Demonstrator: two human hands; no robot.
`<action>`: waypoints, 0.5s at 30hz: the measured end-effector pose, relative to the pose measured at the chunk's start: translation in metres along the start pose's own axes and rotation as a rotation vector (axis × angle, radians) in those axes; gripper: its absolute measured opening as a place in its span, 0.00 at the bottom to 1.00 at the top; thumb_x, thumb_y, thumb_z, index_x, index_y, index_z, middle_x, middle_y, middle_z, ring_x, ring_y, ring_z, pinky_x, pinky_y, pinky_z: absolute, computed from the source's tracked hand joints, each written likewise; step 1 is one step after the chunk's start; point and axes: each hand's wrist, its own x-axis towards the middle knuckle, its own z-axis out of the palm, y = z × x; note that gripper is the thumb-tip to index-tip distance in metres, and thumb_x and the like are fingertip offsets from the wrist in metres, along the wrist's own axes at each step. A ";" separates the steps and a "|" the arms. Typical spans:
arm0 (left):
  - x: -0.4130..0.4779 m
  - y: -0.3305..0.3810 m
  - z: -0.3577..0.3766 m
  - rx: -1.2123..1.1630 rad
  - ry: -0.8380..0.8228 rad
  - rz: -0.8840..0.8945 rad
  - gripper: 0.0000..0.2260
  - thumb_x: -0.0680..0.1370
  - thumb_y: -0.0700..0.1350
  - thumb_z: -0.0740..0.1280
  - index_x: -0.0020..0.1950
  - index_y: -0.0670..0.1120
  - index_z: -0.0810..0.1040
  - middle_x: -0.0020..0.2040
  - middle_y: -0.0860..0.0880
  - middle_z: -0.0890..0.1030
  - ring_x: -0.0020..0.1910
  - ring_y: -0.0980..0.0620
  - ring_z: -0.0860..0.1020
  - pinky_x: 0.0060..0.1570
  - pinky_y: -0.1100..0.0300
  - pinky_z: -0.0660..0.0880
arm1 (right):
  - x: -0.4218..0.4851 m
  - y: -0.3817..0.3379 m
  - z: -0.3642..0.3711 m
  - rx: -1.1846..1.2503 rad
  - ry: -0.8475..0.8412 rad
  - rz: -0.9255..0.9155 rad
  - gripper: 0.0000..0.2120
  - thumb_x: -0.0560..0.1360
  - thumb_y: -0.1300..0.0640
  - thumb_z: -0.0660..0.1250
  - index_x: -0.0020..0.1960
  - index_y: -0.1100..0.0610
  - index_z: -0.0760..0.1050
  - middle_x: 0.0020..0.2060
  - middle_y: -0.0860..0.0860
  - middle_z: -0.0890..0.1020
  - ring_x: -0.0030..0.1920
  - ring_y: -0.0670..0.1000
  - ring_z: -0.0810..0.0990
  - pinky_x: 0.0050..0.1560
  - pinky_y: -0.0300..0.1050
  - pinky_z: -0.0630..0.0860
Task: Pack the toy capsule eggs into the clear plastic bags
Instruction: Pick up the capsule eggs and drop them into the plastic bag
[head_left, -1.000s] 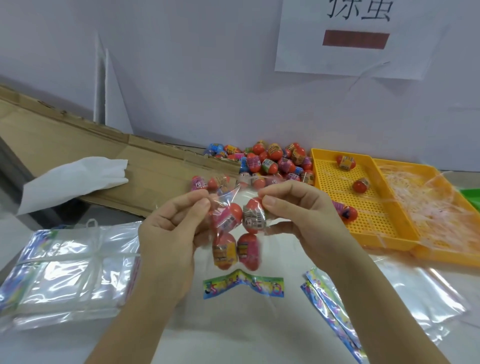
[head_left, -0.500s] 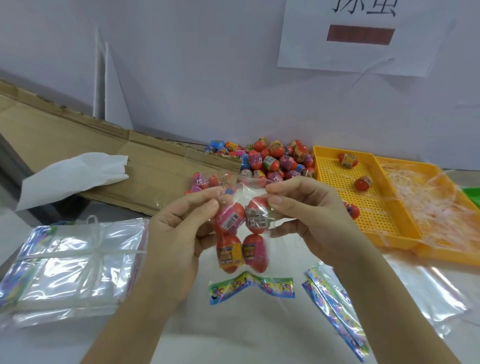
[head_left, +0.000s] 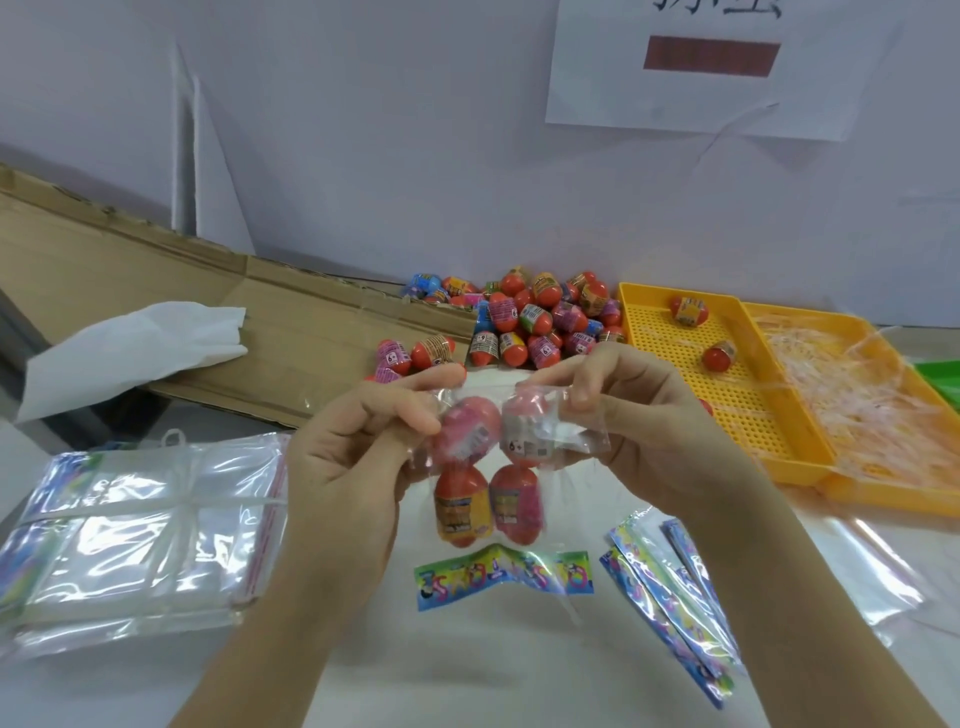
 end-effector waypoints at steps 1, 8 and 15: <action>0.000 0.000 0.000 0.005 -0.023 0.002 0.18 0.72 0.34 0.60 0.30 0.53 0.81 0.48 0.50 0.86 0.51 0.54 0.83 0.37 0.63 0.79 | 0.000 -0.002 -0.001 0.026 -0.040 -0.009 0.02 0.72 0.61 0.71 0.41 0.57 0.81 0.49 0.56 0.84 0.44 0.52 0.85 0.39 0.45 0.82; 0.000 0.002 -0.006 -0.011 -0.097 -0.068 0.18 0.70 0.34 0.58 0.28 0.50 0.80 0.51 0.51 0.85 0.45 0.53 0.80 0.38 0.62 0.77 | -0.004 -0.012 -0.002 0.088 -0.162 0.046 0.03 0.73 0.63 0.70 0.42 0.60 0.82 0.52 0.57 0.82 0.48 0.53 0.84 0.44 0.44 0.82; 0.003 0.003 -0.008 -0.037 -0.096 -0.124 0.09 0.66 0.44 0.64 0.26 0.49 0.79 0.46 0.51 0.85 0.46 0.54 0.82 0.35 0.62 0.79 | -0.005 -0.011 0.001 0.069 -0.086 0.081 0.02 0.69 0.62 0.74 0.39 0.60 0.82 0.52 0.57 0.82 0.48 0.53 0.83 0.42 0.46 0.82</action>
